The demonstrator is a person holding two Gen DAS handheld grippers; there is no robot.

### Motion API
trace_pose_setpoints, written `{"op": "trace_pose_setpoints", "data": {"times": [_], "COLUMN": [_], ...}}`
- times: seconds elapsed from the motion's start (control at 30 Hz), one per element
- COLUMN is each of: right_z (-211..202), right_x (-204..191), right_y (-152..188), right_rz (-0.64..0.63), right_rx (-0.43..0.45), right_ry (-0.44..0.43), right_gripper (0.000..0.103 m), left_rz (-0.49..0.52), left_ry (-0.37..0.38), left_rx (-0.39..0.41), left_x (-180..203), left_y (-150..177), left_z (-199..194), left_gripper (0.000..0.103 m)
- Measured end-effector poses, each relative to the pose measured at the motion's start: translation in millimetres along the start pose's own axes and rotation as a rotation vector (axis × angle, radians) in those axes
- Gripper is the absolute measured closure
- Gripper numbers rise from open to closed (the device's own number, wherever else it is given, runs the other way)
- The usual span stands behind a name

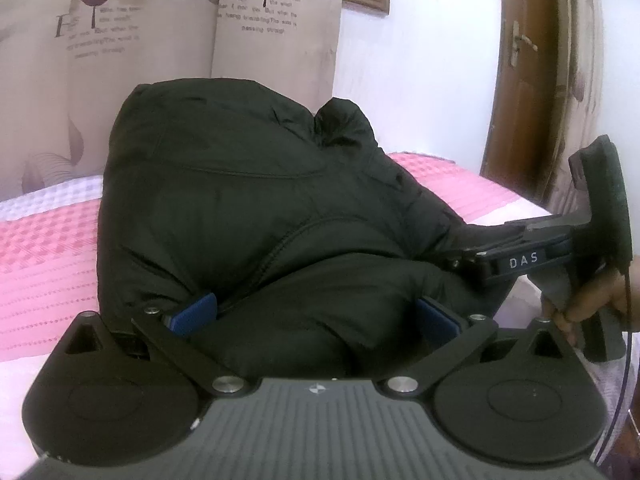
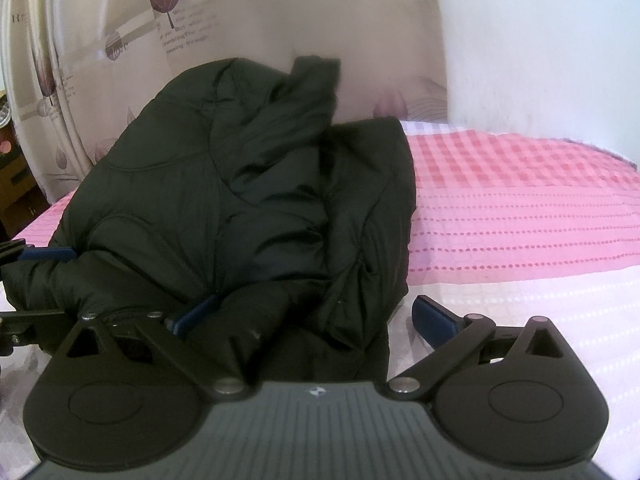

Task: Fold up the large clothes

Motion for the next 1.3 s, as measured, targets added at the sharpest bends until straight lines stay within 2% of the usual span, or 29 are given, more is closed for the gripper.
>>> {"op": "trace_pose_setpoints", "data": {"times": [0.43,0.6,0.8,1.0,1.3], "right_z": [-1,-2,-3,-3,-4], "right_x": [1,0,0,1,1], "right_y": [1,1,2,2,2], "right_rz": [0.010,0.011,0.014,0.019,0.031], "right_rx": [0.003,0.009,0.011,0.012,0.017], "right_ry": [-0.007,-0.007,-0.010,-0.014,-0.012], "right_gripper": [0.000,0.000,0.000,0.000,0.000], "left_rz": [0.022,0.013,0.026,0.012,-0.019], "left_ry": [-0.022,-0.030,-0.113,-0.199,-0.253], "left_rx": [-0.073,-0.068,-0.026,-0.028,-0.045], "left_x": [3,-1,-20,-47,-74], "left_y": [-15,-24,-42,-55,-64], "left_z": [-2,-11,-23,-19,-2], "left_gripper": [0.000,0.000,0.000,0.000,0.000]}}
Point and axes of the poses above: each gripper's, at about its wrist camera, not at the fingertips, and z roughly the way its jaws point, x to its right, y to its underside, the point moved 3 cm from there along z, roughly the way its jaws point, and after that the axes turned 6 degrees about z, right-handed, at the moved point
